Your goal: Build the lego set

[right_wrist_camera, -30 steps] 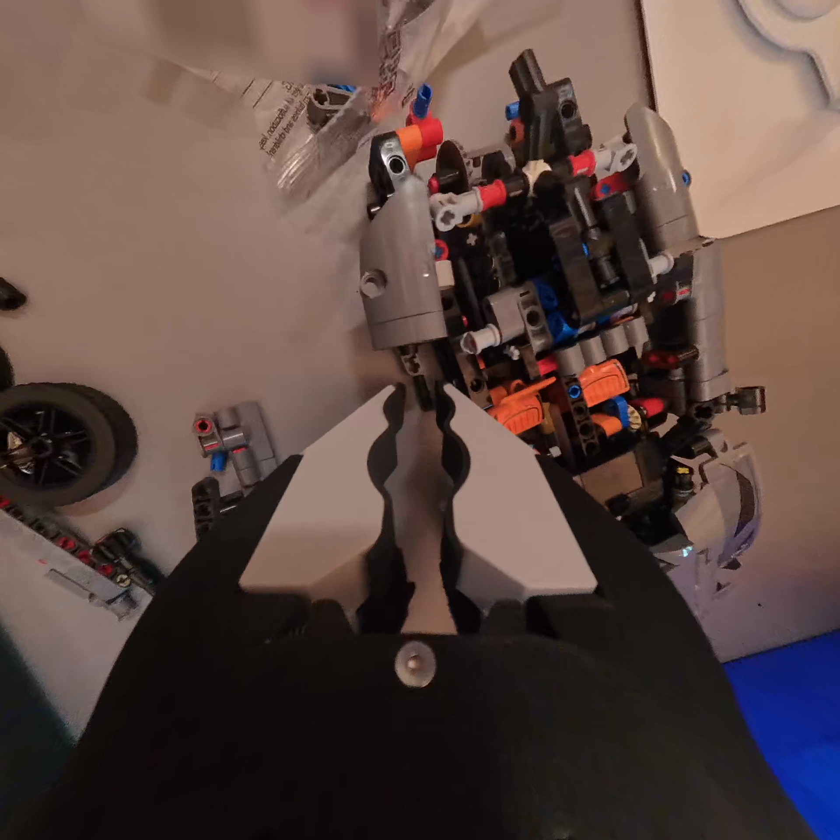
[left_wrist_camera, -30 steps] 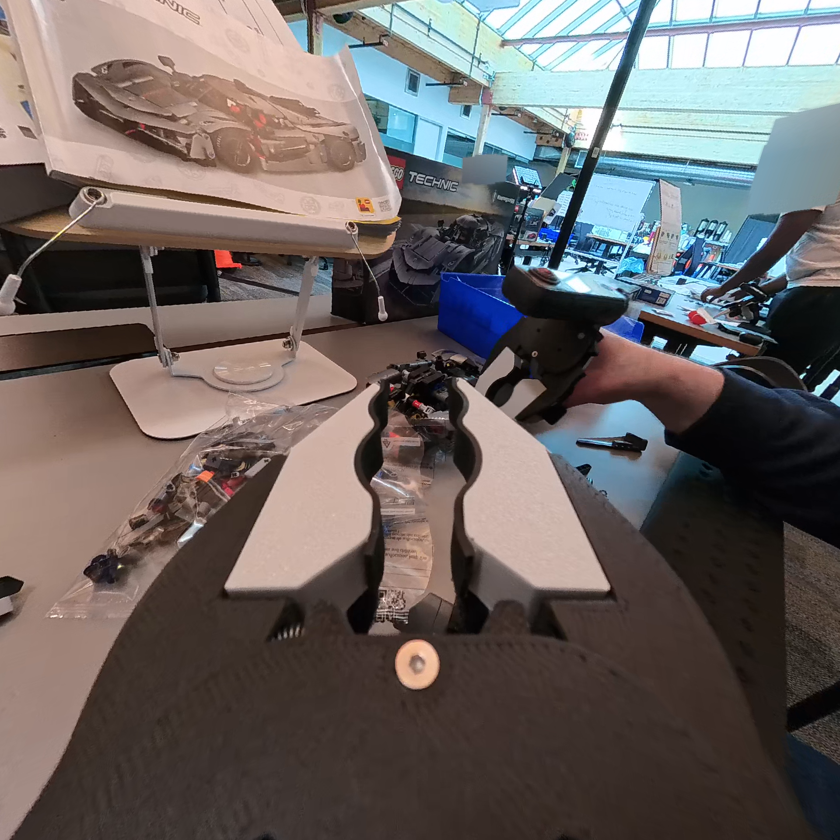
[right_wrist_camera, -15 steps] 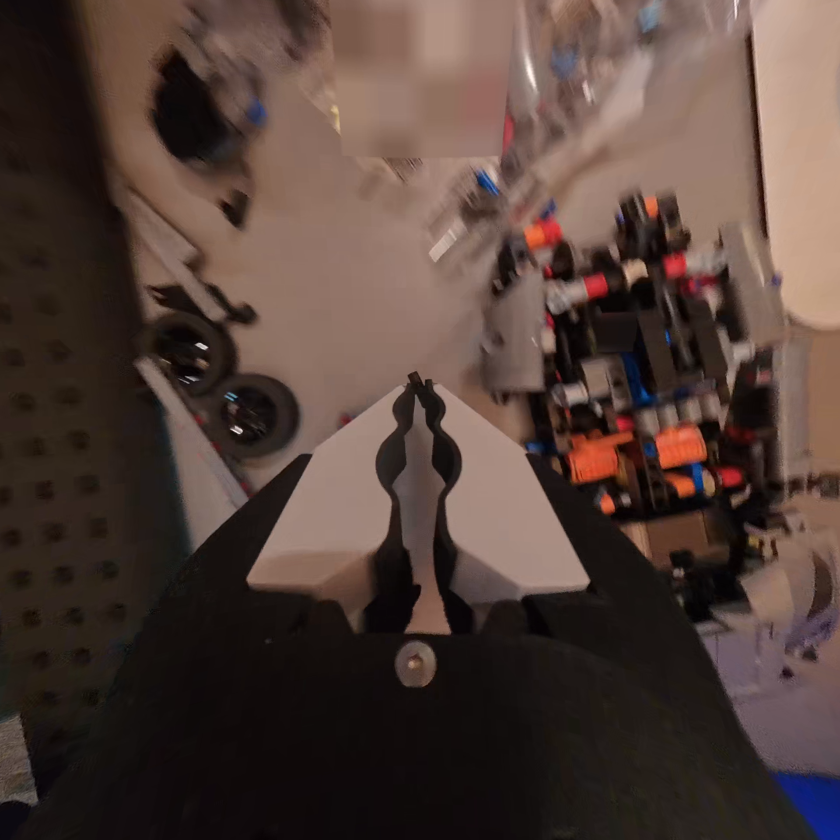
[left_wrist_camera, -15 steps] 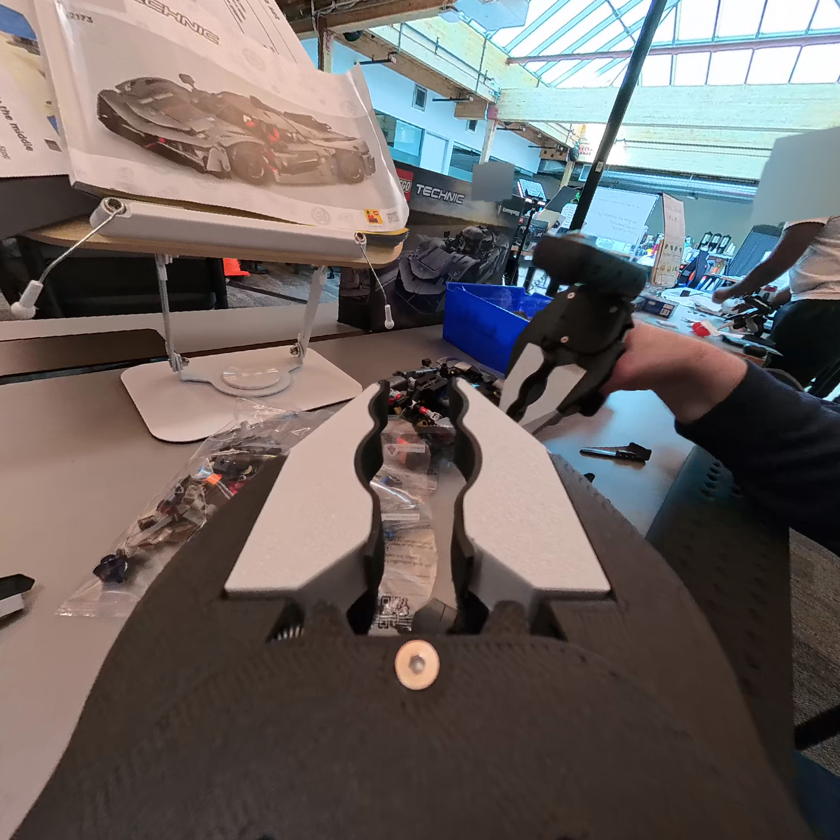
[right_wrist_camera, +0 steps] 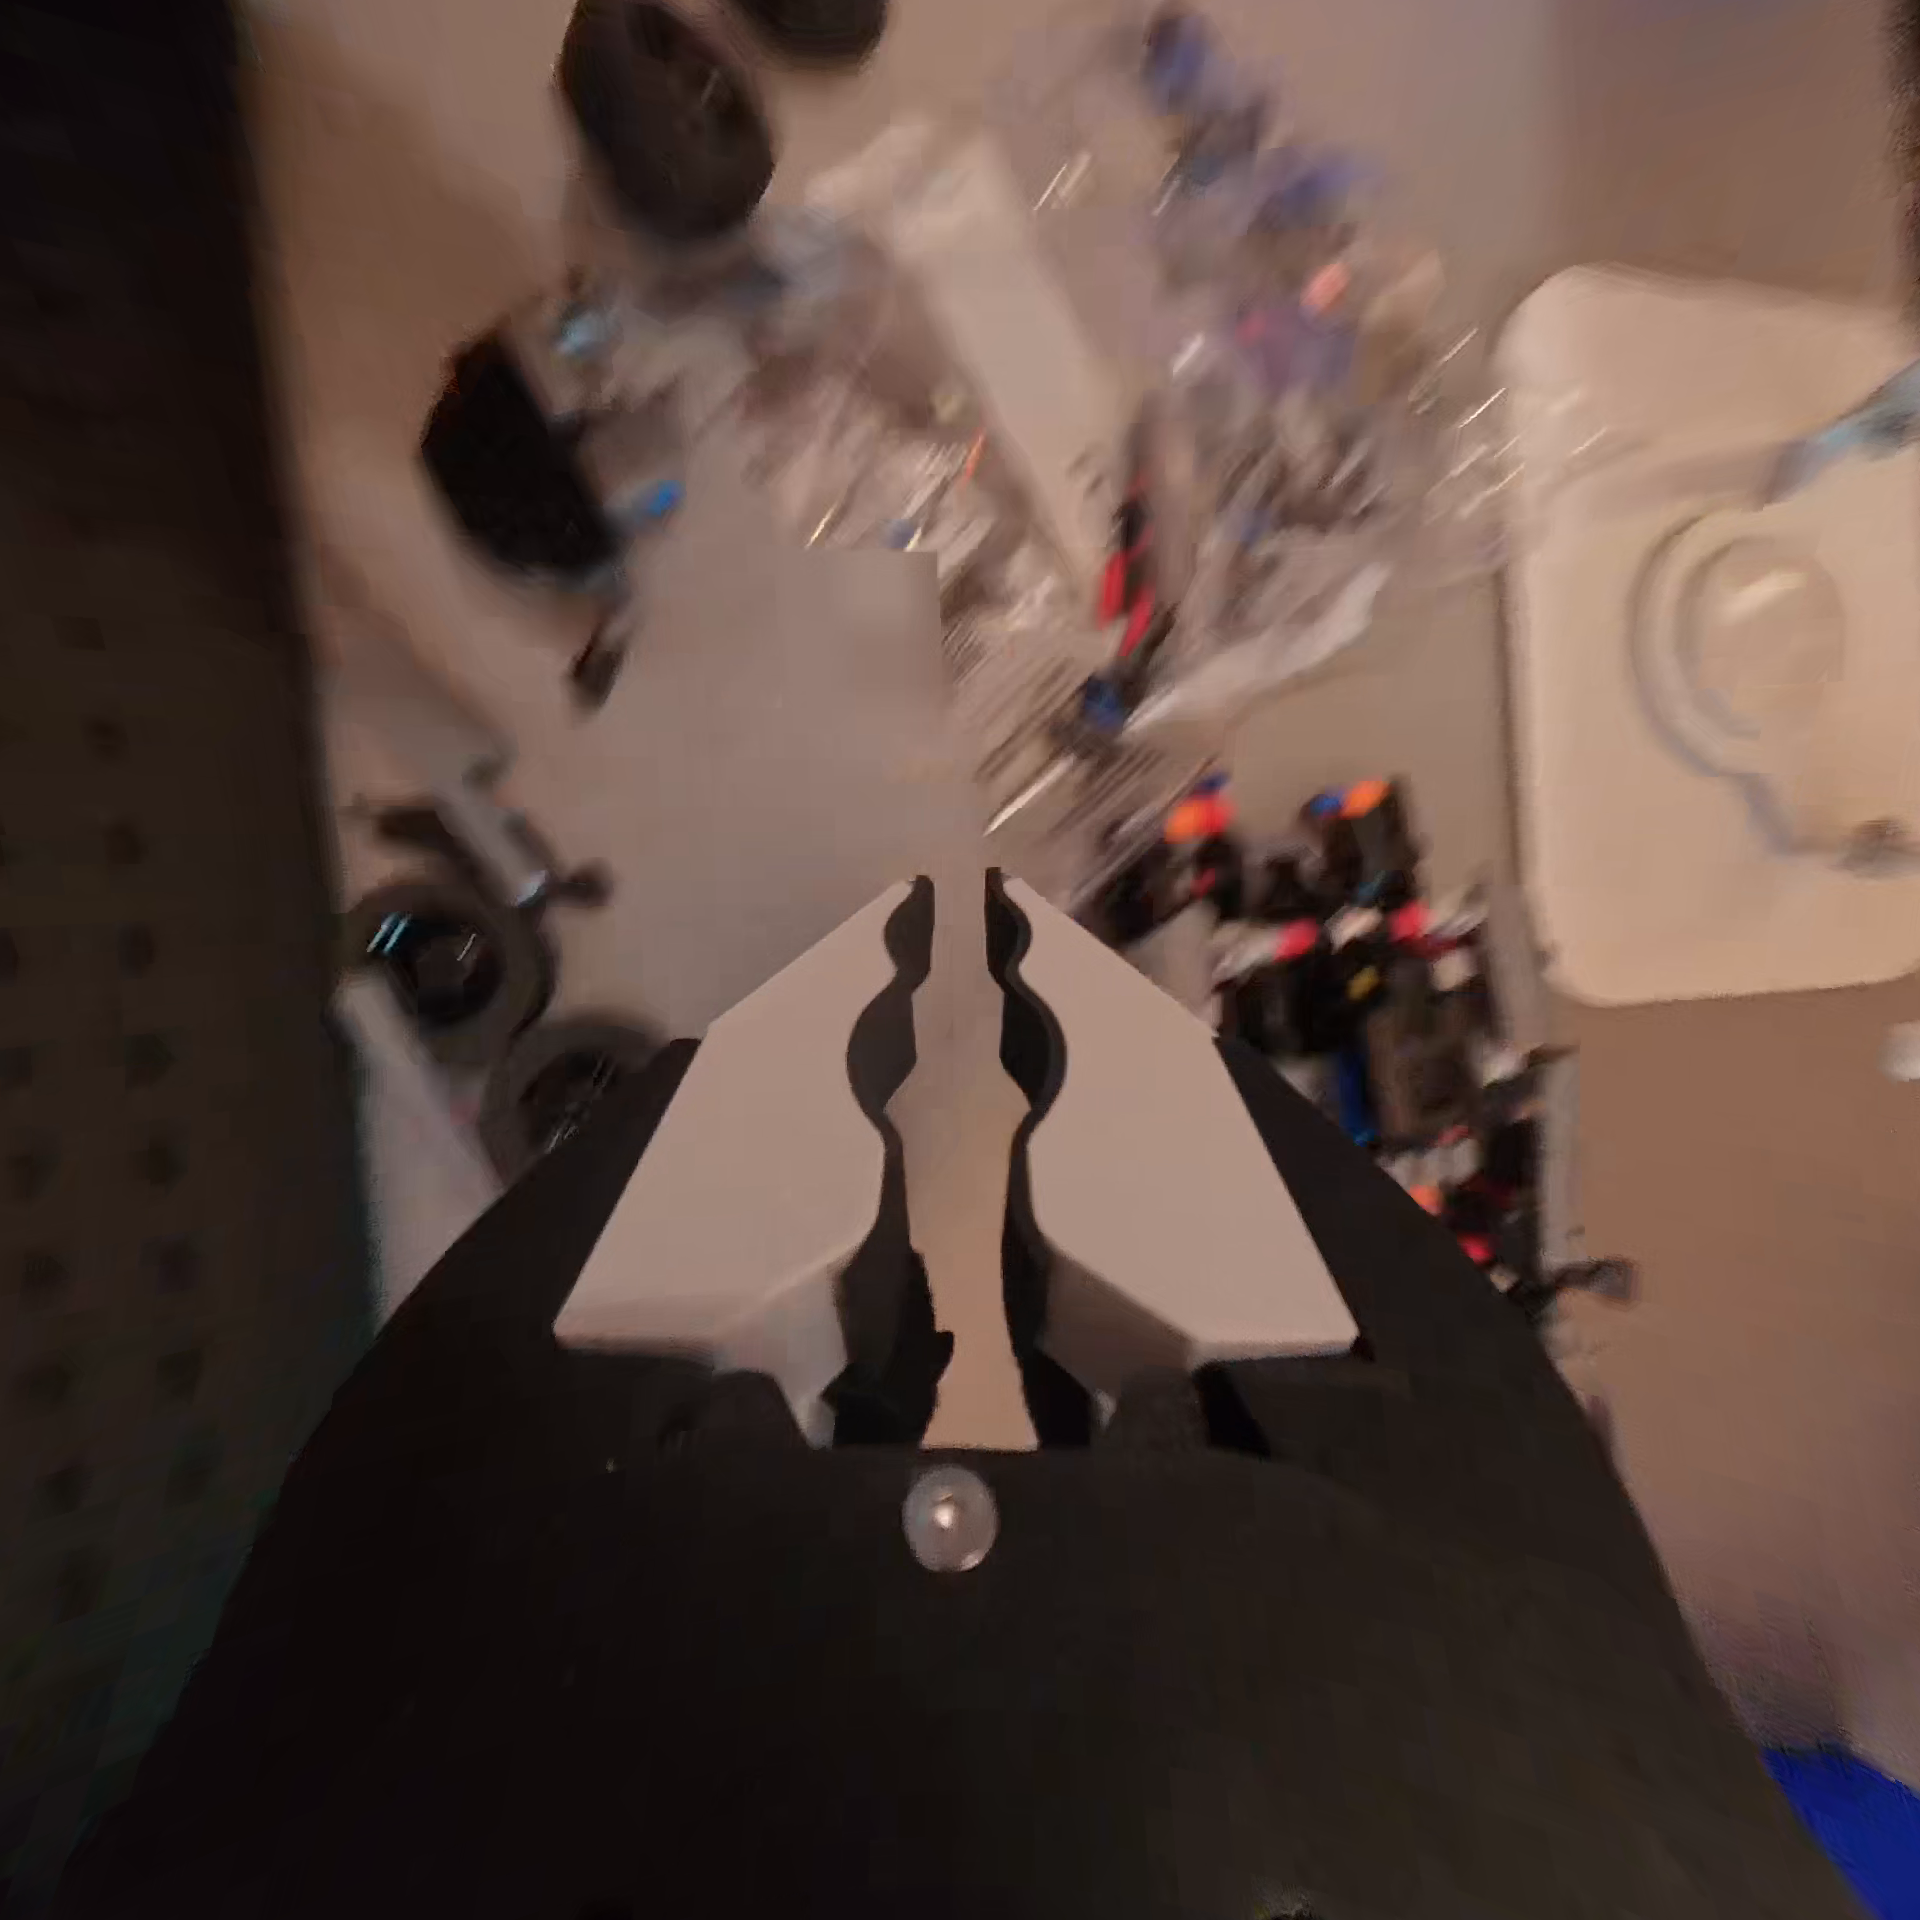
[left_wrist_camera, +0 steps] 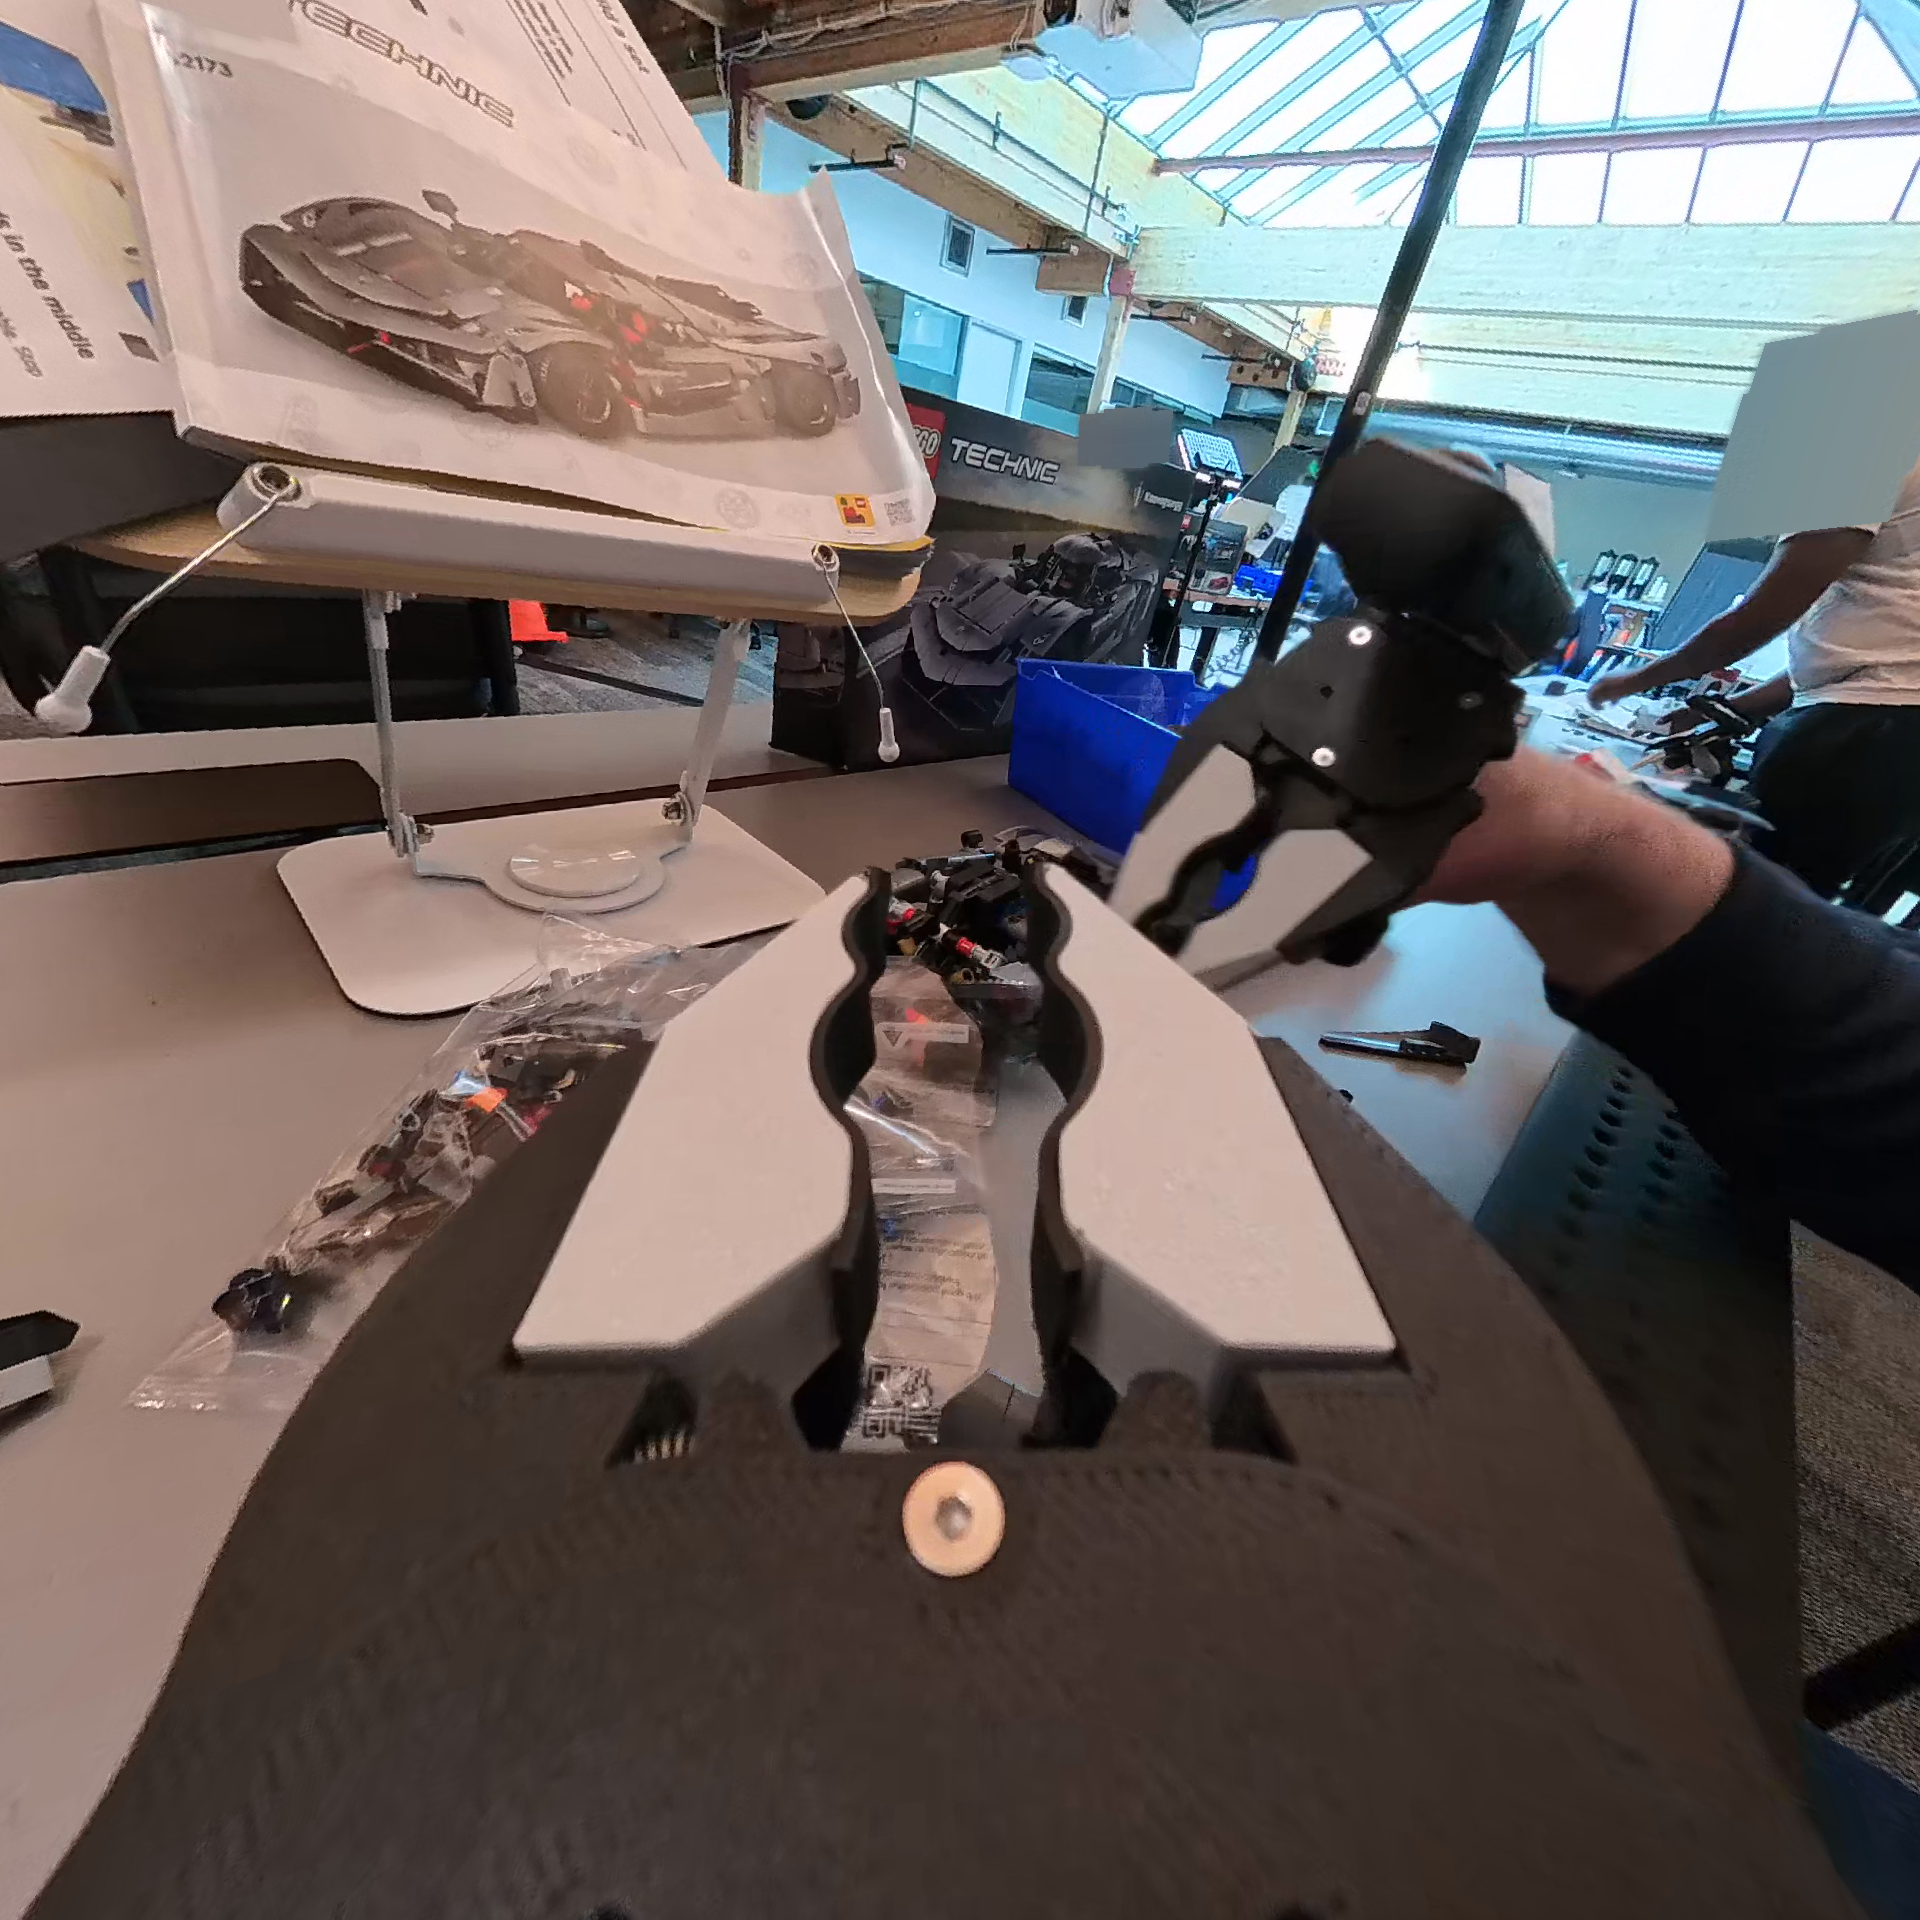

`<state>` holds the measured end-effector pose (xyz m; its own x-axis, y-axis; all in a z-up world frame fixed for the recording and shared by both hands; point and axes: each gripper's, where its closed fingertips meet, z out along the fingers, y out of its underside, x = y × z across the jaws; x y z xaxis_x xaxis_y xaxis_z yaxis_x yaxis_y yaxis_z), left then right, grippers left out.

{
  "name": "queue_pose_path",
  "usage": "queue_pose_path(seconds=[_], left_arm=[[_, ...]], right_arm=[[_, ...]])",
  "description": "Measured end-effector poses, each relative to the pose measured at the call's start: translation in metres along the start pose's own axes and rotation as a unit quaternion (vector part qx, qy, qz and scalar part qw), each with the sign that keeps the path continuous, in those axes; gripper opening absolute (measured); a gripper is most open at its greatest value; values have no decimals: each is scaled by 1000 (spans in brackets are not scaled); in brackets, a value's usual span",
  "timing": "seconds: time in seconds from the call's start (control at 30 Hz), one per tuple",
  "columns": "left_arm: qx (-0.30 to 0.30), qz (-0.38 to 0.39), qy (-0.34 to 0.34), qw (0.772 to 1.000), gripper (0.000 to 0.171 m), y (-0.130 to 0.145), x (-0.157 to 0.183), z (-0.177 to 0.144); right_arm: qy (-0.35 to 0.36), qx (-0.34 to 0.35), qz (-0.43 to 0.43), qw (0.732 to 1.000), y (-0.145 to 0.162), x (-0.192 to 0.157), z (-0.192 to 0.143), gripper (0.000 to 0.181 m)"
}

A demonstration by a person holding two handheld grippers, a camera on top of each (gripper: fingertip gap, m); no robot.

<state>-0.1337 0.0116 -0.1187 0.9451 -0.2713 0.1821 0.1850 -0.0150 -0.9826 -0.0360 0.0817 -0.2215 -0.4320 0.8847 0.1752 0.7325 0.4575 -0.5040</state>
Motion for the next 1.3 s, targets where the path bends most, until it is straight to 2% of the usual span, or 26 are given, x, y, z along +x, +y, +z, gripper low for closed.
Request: queue_pose_path(seconds=[0.07,0.17,0.3,0.43,0.5,0.53,0.57,0.63,0.77,0.9,1.03,1.1,1.2,1.3], left_arm=[[0,0,2,1000,23,1,1,0],[0,-3,6,1000,23,0,2,1],[-4,-1,5,1000,24,2,3,2],[-10,1,4,1000,24,4,2,3],[-13,0,5,1000,24,5,2,4],[-13,2,4,1000,24,5,3,5],[-14,3,4,1000,24,5,3,5],[-15,3,6,1000,24,5,4,6],[-16,3,5,1000,23,6,3,6],[-12,2,4,1000,23,5,2,4],[-9,2,6,1000,24,4,3,3],[-11,2,8,1000,24,4,4,4],[-11,4,7,1000,24,4,4,3],[-16,15,24,999,24,5,11,3]], right_arm=[[-33,-73,8,997,42,-14,-2,14],[-63,-117,26,991,79,-28,-1,23],[-85,-109,49,989,82,-36,5,29],[-83,-116,51,988,86,-33,6,6],[-78,-117,57,988,86,-31,3,8],[-74,-112,56,989,82,-31,2,20],[-61,-100,50,992,74,-29,0,23],[-50,-64,18,997,49,-35,0,20],[-91,-30,-19,995,6,-66,23,20],[-120,21,17,992,-29,-75,45,21],[-122,-3,14,992,-33,-82,64,23],[-112,-1,3,994,-35,-82,69,7],[-112,-1,-1,994,-31,-77,59,5],[-119,28,1,993,-28,-70,36,5]])
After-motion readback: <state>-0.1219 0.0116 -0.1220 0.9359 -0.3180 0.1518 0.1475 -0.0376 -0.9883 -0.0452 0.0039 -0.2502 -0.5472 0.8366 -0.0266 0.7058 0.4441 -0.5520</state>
